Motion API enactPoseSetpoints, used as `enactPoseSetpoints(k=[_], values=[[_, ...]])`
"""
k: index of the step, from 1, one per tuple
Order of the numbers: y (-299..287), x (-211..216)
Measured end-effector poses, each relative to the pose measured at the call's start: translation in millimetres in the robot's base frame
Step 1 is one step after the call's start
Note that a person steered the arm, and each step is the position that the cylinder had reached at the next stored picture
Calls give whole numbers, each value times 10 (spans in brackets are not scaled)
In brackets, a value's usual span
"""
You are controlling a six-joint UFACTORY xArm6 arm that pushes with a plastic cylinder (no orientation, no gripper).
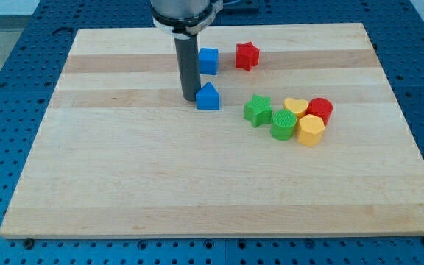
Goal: Push the blue triangle near to the green star
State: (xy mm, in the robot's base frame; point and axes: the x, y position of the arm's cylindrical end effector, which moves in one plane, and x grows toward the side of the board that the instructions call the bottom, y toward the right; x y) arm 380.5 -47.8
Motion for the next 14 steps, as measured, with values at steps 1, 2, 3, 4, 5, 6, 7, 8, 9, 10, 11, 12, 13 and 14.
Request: enactPoseSetpoints(k=[1, 2, 3, 4, 5, 6, 7, 8, 9, 10, 11, 12, 13, 14], values=[[146, -115], [-34, -1], [-320, -1], [-303, 54], [-264, 225], [-144, 284], [83, 286], [185, 285], [186, 162], [179, 99], [179, 90], [255, -53], [262, -53], [378, -53]])
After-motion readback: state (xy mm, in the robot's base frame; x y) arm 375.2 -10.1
